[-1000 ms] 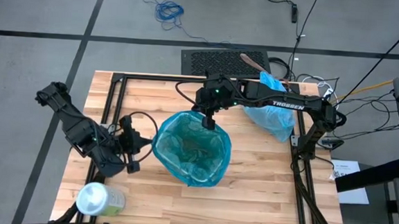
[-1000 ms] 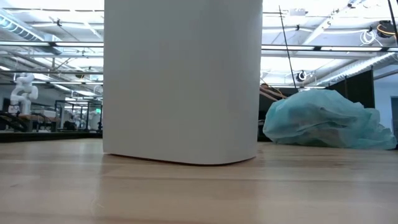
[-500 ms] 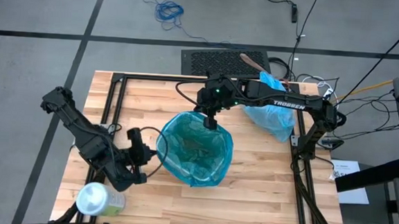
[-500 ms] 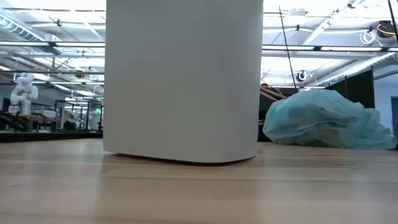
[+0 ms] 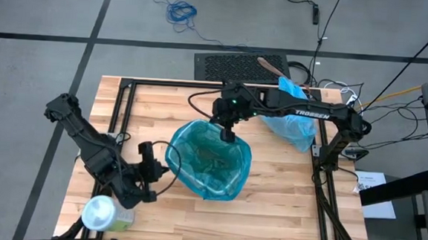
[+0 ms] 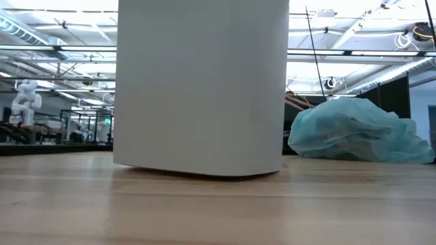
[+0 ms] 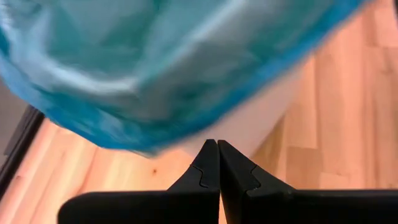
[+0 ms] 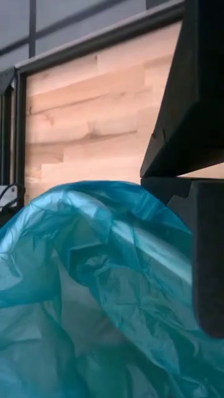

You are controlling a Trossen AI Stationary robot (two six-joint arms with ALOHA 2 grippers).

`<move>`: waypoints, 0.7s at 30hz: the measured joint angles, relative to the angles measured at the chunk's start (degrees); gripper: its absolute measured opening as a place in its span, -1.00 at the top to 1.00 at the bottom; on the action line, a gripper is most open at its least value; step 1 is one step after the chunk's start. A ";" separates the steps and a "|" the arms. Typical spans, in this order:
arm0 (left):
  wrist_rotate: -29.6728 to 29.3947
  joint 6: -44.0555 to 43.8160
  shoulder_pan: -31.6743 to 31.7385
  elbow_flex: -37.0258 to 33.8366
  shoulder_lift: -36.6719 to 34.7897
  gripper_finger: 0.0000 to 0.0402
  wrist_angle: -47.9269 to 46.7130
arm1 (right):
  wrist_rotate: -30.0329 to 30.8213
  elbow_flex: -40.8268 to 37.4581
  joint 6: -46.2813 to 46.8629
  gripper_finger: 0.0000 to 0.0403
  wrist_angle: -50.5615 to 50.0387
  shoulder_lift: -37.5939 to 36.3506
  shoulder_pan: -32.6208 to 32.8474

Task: Place trash/remove bag and relplace
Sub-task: Insert the blue trash bag into the trash bin

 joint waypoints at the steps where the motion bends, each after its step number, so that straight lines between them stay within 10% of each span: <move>1: 0.24 -0.04 -0.67 0.09 0.00 1.00 -0.06 | 0.83 -0.03 -0.12 1.00 -0.07 -0.26 0.15; 8: 3.13 -1.08 -7.46 3.27 -1.08 1.00 -0.92 | 2.64 -0.21 -1.35 1.00 -0.69 -1.43 0.31; 14: -13.25 9.06 -8.30 2.76 -1.26 1.00 9.91 | 3.29 -0.21 -1.55 1.00 -0.74 -1.52 0.58; 21: -11.65 21.04 -2.58 0.09 2.81 1.00 19.35 | 6.68 -0.19 -2.45 1.00 -0.37 -1.67 0.95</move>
